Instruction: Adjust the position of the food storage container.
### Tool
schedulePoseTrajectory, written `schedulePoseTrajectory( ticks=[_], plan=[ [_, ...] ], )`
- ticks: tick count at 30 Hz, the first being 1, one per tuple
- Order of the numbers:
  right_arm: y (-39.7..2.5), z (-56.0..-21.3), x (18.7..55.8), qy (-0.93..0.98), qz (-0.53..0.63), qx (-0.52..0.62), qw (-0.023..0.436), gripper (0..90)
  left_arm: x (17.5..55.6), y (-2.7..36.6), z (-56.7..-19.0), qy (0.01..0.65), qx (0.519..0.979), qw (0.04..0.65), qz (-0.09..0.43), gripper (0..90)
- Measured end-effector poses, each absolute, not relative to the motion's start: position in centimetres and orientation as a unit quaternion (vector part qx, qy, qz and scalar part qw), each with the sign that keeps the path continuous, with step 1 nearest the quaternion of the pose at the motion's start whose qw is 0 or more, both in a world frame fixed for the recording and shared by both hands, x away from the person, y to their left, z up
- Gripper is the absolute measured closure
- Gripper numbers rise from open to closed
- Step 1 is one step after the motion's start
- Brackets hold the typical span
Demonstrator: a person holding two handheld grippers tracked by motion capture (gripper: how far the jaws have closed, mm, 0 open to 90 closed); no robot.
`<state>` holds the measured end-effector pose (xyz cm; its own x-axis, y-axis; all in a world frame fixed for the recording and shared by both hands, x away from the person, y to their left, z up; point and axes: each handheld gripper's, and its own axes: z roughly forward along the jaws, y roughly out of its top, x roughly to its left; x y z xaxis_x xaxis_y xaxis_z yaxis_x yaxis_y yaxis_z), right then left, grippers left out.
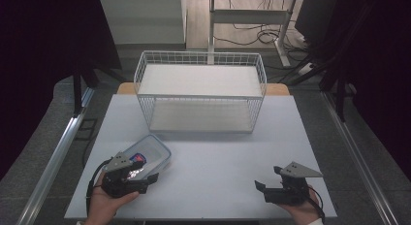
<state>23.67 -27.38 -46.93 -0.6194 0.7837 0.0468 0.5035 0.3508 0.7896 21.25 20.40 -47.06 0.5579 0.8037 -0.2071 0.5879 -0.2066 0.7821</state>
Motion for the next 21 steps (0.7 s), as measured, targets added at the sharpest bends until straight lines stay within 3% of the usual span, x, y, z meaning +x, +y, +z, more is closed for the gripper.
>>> schedulePoseTrajectory(
  ticks=[21],
  plan=[
    [-26.7, -47.4, 23.8, 0.818, 0.397, 0.384, 0.162, 19.7, 22.4, 21.0, -46.1, 0.46, 0.766, 0.434, 0.116, 26.0]
  ],
)
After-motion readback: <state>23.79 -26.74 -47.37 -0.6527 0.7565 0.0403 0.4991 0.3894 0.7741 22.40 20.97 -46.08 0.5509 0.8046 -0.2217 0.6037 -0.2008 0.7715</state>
